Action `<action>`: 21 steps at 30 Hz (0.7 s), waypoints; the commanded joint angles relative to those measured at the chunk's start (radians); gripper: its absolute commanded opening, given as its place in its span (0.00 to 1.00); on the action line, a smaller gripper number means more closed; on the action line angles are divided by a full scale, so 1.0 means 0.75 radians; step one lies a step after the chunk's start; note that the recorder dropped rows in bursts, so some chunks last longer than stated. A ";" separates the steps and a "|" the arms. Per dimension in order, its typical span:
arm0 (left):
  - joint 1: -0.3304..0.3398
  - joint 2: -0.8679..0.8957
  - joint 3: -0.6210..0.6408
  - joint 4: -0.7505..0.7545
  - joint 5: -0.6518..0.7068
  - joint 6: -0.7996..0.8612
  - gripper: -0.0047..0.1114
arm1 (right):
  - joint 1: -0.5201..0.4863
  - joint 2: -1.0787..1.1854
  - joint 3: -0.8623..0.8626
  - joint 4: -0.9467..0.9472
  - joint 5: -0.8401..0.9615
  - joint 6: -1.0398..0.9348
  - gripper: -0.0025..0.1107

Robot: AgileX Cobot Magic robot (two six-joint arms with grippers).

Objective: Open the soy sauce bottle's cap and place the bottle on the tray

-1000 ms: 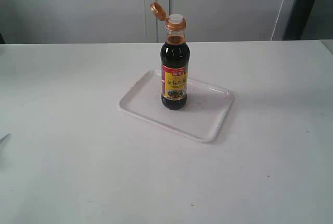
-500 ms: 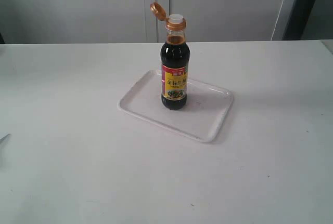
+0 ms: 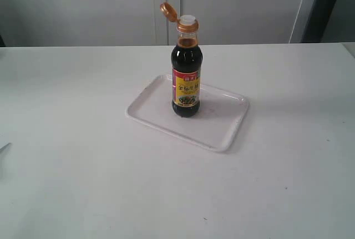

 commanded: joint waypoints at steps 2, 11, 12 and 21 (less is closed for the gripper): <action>0.005 -0.007 0.005 -0.015 0.003 0.000 0.04 | -0.015 -0.055 0.032 -0.075 0.055 0.078 0.02; 0.005 -0.007 0.005 -0.015 0.003 0.000 0.04 | -0.015 -0.335 0.271 -0.057 0.107 0.078 0.02; 0.005 -0.007 0.005 -0.015 0.003 0.000 0.04 | -0.015 -0.364 0.288 -0.047 0.107 0.076 0.02; 0.005 -0.007 0.005 -0.015 0.001 0.000 0.04 | -0.015 -0.479 0.425 -0.045 0.181 0.071 0.02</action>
